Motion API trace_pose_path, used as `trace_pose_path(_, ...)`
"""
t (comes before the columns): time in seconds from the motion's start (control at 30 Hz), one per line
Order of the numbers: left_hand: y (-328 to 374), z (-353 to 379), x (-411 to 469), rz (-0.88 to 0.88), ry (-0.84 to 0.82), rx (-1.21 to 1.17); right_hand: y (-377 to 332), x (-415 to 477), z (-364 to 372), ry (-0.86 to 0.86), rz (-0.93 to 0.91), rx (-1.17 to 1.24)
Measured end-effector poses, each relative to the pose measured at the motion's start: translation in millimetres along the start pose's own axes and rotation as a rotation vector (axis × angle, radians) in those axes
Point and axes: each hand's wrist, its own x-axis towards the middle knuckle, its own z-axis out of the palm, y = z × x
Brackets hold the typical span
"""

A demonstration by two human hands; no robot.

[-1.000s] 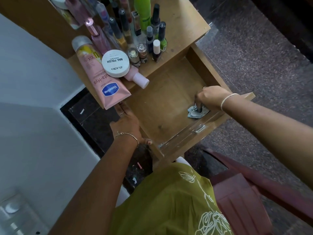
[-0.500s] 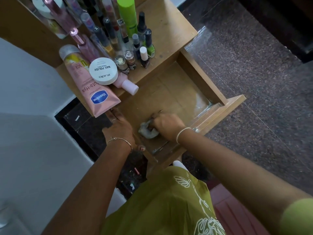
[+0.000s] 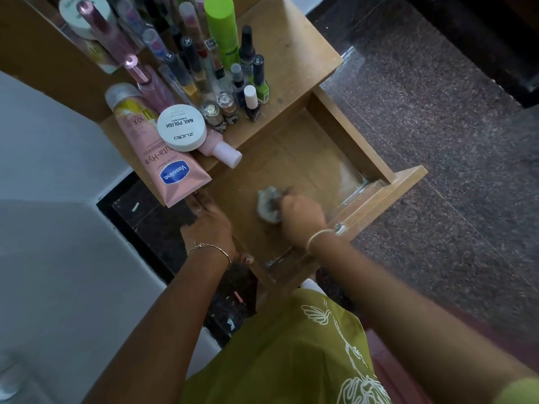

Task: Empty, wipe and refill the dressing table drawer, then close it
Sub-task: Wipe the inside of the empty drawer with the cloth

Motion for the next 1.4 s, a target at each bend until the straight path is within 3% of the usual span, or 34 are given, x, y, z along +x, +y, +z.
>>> trace_pose_path(0.1, -1, 0, 1, -0.015, -0.017, -0.057, -40, -17, 17, -0.101, -0.144, 0.015)
trace_pose_path(0.17, -2, -1, 1, -0.012, -0.029, -0.062, -41, -15, 20, -0.096, -0.142, 0.039)
trace_pose_path(0.37, -3, 1, -1, 0.004, -0.008, -0.033, 40, 21, -16, 0.087, 0.151, 0.029)
trace_pose_path(0.53, -5, 2, -1, 0.005, 0.002, -0.051, 65, 34, -20, 0.283, 0.227, -0.017)
trace_pose_path(0.67, -3, -1, -2, -0.003, -0.001, -0.036, 12, 28, 3, 0.218, 0.074, -0.081)
trace_pose_path(0.83, 1, 1, 4, -0.029, 0.034, -0.096, -71, 34, 27, 0.209, -0.243, -0.106)
trace_pose_path(1.03, -2, -4, 0, -0.033, -0.021, -0.078, -45, 44, 15, 0.221, -0.45, -0.297)
trace_pose_path(1.13, -1, -5, 0, -0.034, -0.055, -0.1, -10, 62, -5, 0.18, -0.359, -0.347)
trace_pose_path(1.3, 1, -2, 4, -0.044, -0.092, -0.084, 44, 88, -44, 0.263, -0.051, -0.414)
trace_pose_path(1.4, 1, -3, 3, -0.041, -0.072, -0.051, 60, 102, -55, 0.245, -0.014, -0.468)
